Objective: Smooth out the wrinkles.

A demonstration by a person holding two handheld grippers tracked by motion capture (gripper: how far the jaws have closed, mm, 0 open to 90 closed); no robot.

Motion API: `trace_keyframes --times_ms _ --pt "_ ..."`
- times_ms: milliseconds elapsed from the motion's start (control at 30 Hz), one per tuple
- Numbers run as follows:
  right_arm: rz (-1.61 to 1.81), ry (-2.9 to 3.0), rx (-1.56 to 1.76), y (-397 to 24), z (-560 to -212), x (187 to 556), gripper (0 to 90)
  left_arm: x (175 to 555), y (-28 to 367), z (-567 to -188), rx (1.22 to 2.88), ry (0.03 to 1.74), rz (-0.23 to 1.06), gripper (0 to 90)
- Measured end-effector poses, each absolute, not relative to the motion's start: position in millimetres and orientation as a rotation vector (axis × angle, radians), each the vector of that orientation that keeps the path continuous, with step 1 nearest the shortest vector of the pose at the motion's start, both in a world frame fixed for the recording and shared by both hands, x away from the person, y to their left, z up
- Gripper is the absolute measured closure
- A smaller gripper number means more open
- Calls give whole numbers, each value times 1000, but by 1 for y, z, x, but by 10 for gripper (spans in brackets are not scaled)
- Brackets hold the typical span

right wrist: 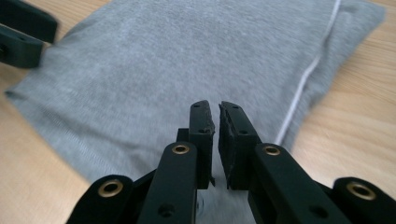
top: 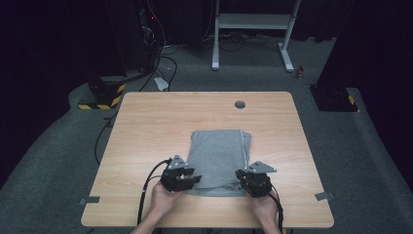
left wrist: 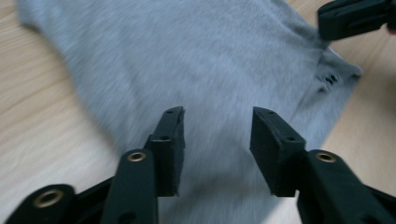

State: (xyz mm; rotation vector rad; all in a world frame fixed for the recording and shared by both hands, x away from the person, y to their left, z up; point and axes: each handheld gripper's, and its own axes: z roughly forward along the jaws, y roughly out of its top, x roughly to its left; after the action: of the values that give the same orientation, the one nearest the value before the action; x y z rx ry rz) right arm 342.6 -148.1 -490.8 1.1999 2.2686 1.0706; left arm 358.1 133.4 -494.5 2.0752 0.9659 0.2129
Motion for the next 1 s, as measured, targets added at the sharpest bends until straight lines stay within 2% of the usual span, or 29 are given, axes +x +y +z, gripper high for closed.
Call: trace_keyframes --times_ms 100,233,333,467,667,700,733,800,1000 --pt "1015 2277 1236 -143 -500 355 820 367 121 -501 2138 957 221 504" --pt "923 2313 1272 -147 -512 360 775 363 124 -511 2210 966 235 507" --pt "962 2311 1255 -160 -515 351 767 351 135 -513 2166 979 204 522" --pt "965 2341 1198 -161 -516 335 765 325 136 -512 2214 925 212 517" --pt "946 2409 1157 -159 -512 323 749 318 143 -504 2258 922 136 529" --pt "942 2427 1140 -158 -511 322 727 322 147 -501 2238 933 143 522" --pt "941 2435 1110 -157 -507 326 695 341 156 -493 2170 978 192 511" --pt "961 2403 1122 -157 -502 333 676 351 159 -490 2138 1003 193 497" --pt "1018 2257 1272 -151 -479 388 669 417 165 -486 2059 1175 201 467"
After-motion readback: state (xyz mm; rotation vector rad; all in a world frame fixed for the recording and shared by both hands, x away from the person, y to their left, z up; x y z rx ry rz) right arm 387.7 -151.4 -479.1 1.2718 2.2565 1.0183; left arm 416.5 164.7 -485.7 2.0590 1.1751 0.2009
